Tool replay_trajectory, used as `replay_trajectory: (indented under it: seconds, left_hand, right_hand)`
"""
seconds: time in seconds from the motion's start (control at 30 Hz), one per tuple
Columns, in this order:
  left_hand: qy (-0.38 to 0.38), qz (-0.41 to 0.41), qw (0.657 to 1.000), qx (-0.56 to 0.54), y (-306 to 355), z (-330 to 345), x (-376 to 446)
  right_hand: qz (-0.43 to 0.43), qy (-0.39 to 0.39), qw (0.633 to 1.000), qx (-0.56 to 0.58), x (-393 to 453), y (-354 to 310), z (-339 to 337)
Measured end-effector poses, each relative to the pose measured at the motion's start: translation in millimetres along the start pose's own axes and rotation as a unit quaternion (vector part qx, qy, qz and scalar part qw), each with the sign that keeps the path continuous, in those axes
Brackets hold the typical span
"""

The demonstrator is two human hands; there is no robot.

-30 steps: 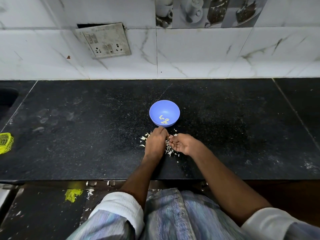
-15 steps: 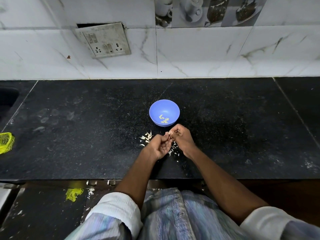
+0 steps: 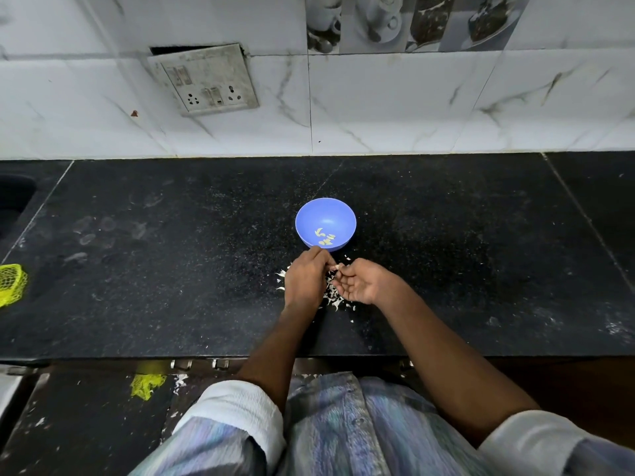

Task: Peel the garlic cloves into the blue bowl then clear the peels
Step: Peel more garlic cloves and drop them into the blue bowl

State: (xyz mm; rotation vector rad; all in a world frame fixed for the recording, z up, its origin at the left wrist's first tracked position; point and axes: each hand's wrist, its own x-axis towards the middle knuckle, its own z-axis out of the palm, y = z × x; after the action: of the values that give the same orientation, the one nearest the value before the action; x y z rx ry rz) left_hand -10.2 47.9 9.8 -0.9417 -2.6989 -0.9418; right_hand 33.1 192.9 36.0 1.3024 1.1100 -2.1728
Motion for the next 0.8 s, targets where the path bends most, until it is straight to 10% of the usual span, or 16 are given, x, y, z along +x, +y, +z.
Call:
replay_trajectory:
  seconds: [0.33,0.8]
  left_hand:
    - [0.004,-0.175,0.977,-0.124,0.2,6.3,3.3]
    - [-0.015,-0.208,0.972,-0.106,-0.4,5.4,8.0]
  right_hand:
    - [-0.323,0.070,0.915,-0.231,1.7,1.6,-4.4]
    - [-0.411,0.131,0.790,-0.435,14.8,-2.0,-8.2]
